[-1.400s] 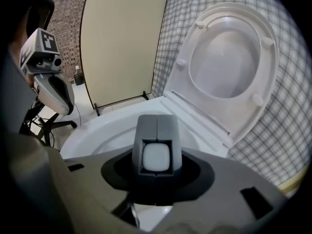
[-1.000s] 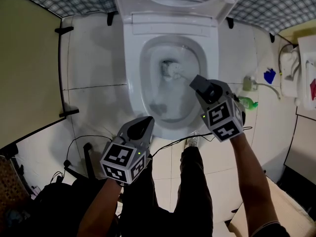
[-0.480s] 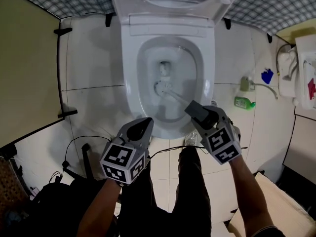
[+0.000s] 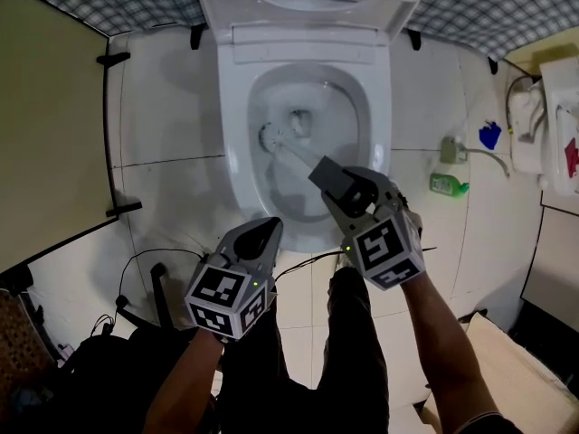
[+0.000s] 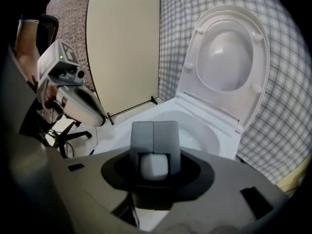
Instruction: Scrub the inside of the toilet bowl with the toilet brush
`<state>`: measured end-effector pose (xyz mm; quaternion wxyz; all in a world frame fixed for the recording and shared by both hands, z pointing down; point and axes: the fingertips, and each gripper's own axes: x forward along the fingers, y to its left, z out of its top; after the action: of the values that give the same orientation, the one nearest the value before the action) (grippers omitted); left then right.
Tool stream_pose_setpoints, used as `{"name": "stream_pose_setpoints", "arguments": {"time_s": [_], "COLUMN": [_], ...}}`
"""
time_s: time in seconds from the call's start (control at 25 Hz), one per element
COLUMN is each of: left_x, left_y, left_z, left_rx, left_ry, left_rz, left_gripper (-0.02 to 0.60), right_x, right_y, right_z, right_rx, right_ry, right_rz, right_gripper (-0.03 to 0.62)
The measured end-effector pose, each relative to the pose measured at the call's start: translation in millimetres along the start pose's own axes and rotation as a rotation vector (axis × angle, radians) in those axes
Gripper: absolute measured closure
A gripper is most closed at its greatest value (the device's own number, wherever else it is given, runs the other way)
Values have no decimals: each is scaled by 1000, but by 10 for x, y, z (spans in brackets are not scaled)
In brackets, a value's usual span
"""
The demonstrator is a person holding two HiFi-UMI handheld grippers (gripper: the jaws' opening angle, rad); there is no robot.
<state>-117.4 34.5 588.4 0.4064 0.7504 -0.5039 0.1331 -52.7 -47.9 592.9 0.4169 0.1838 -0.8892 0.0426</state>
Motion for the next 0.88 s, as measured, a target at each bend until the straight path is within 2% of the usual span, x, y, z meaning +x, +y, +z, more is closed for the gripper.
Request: {"name": "stream_pose_setpoints", "arguments": {"time_s": [0.2, 0.4, 0.52, 0.68, 0.88], "left_x": [-15, 3, 10, 15, 63], "left_y": [46, 57, 68, 66, 13], "left_z": [-55, -18, -15, -37, -5], "left_rx": [-9, -13, -13, -17, -12], "left_ry": [9, 5, 4, 8, 6], "left_rz": [5, 1, -1, -3, -16], "left_gripper": [572, 572, 572, 572, 572], "right_x": [194, 232, 138, -81, -322], "right_y": [-265, -574, -791, -927, -779], "right_z": [316, 389, 302, 21, -319], "right_rx": [-47, -69, -33, -3, 61], "right_ry": [-39, -34, -20, 62, 165], "right_rz": [-49, -118, -183, -253, -262], "right_gripper": [408, 408, 408, 408, 408]}}
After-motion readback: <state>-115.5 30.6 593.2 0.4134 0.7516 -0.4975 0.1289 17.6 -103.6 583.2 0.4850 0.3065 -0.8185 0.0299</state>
